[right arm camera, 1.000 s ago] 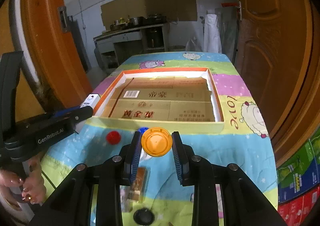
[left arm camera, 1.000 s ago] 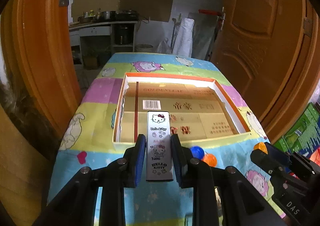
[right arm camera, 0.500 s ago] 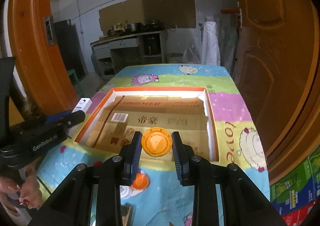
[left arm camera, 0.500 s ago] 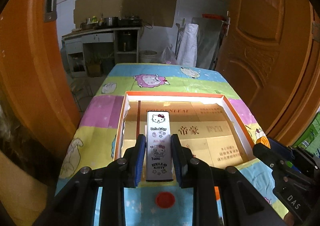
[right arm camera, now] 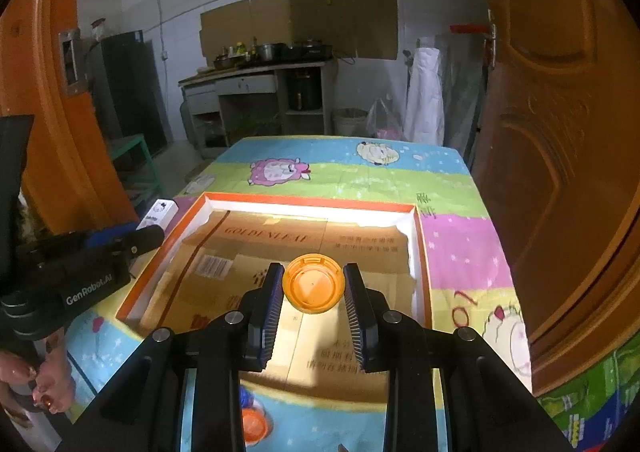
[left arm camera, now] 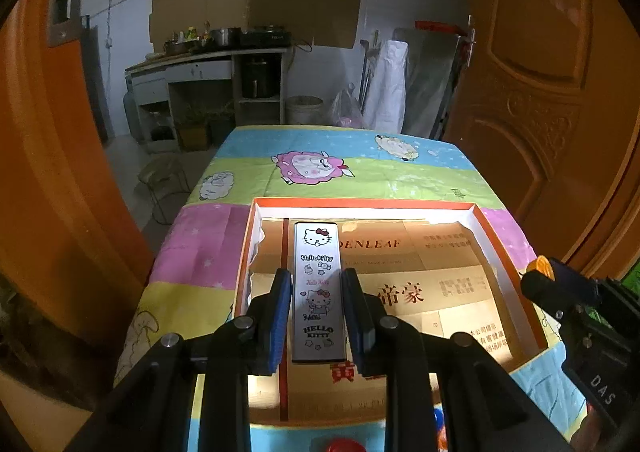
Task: Organize rigid objects
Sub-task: 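Carry the Hello Kitty box with the left tool while the right tool carries the orange cap to the tray, then drop the orange cap in the tray with the right tool while the left tool releases the box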
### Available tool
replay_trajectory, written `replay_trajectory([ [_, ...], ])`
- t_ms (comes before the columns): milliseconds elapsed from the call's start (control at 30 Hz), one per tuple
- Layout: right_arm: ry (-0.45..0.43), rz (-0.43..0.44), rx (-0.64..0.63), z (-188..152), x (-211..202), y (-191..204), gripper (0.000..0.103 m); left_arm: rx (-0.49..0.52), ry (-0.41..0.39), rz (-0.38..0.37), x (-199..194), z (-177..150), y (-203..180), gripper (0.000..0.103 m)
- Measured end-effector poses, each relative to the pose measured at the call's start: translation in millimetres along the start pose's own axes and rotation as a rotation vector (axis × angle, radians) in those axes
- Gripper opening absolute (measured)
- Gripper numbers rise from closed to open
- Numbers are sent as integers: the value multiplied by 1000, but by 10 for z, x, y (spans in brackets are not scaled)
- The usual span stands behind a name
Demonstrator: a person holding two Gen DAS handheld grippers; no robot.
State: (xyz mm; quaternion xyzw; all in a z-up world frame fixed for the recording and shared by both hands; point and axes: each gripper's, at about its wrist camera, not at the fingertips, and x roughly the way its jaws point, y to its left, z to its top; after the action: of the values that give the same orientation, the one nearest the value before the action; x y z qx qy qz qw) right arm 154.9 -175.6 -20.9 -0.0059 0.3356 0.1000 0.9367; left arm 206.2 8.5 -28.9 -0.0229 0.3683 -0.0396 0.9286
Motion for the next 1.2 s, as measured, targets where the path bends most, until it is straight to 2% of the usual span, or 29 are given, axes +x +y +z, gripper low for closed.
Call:
replay_trajectory([
  [267, 24, 21, 2, 172, 338, -63, 31, -5, 49, -28, 315, 85, 8, 26],
  [600, 119, 26, 20, 199, 920, -153, 31, -11, 150, -92, 811, 112, 5, 26],
  [867, 192, 24, 36, 93, 1184, -186, 31, -19, 216, -84, 1024, 26, 8, 26],
  [1100, 228, 15, 44, 33, 1279, -212, 31, -4, 218, -62, 1072, -3, -9, 26],
  [1200, 245, 2, 34, 8, 1312, -214, 31, 33, 234, -73, 1114, -30, -45, 27],
])
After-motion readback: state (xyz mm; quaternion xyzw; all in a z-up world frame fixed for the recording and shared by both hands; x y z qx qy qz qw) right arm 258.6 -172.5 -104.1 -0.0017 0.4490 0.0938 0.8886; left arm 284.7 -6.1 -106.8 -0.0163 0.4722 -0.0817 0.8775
